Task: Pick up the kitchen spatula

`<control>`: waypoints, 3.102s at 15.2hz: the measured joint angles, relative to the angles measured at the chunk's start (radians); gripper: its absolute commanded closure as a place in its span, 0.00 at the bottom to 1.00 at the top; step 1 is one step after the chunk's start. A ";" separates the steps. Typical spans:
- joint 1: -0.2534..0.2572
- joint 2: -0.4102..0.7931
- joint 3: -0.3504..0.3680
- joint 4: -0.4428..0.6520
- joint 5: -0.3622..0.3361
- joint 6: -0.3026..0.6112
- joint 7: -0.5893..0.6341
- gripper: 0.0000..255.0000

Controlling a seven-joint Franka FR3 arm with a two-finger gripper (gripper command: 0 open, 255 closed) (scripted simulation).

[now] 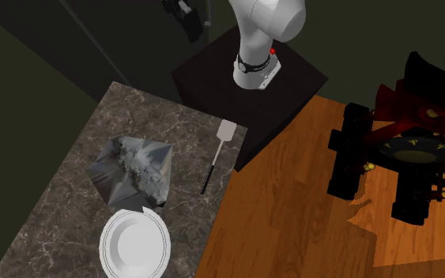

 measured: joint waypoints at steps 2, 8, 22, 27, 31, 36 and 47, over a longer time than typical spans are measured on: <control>0.005 -0.002 0.003 -0.014 0.005 0.015 0.000 0.00; 0.058 0.021 0.018 -0.170 0.036 0.231 -0.025 0.00; 0.209 0.297 0.086 -0.402 0.121 0.846 -0.091 0.00; 0.262 0.489 0.123 -0.417 0.143 1.094 -0.108 0.00; 0.294 0.662 0.157 -0.390 0.141 1.272 -0.113 0.00; 0.299 0.768 0.169 -0.385 0.114 1.387 -0.098 0.00; 0.294 0.861 0.159 -0.380 0.062 1.475 -0.064 1.00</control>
